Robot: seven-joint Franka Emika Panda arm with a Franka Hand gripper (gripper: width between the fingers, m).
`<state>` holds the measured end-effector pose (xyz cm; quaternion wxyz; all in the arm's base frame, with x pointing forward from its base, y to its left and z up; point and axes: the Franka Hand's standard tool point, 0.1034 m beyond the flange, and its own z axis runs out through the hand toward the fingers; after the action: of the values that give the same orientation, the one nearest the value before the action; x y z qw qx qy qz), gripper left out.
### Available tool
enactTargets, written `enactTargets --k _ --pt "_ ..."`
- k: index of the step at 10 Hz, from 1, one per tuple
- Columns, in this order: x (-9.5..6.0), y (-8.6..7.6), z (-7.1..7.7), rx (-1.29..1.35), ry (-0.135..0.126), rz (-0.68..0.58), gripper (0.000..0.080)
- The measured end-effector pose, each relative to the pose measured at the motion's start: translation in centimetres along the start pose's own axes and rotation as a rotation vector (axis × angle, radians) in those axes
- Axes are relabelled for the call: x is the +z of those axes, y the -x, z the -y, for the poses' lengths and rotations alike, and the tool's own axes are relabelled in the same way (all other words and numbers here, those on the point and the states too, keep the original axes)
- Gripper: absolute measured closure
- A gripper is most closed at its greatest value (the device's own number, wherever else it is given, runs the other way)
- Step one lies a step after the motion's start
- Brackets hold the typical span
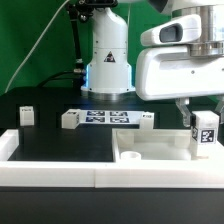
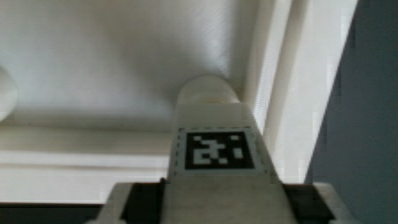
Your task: Assemble one leg
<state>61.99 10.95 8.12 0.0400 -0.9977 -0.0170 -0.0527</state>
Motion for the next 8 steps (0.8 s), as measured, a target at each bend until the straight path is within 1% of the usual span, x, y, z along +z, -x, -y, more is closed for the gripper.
enactTargets --k 2,3,4,6,8 --pt "0.15 0.0 0.33 0.308 -0.032 -0.049 0.0509" --pt "0.12 0.21 0.33 0.443 -0.043 -0.076 0.0509" --pt "0.14 0.29 0.35 0.574 -0.055 -0.085 0.0509" --pt "0.19 0.37 0.57 0.835 -0.068 -0.094 0.0507" --pt "0.39 0.46 1.03 1.137 -0.1 -0.1 0.0504"
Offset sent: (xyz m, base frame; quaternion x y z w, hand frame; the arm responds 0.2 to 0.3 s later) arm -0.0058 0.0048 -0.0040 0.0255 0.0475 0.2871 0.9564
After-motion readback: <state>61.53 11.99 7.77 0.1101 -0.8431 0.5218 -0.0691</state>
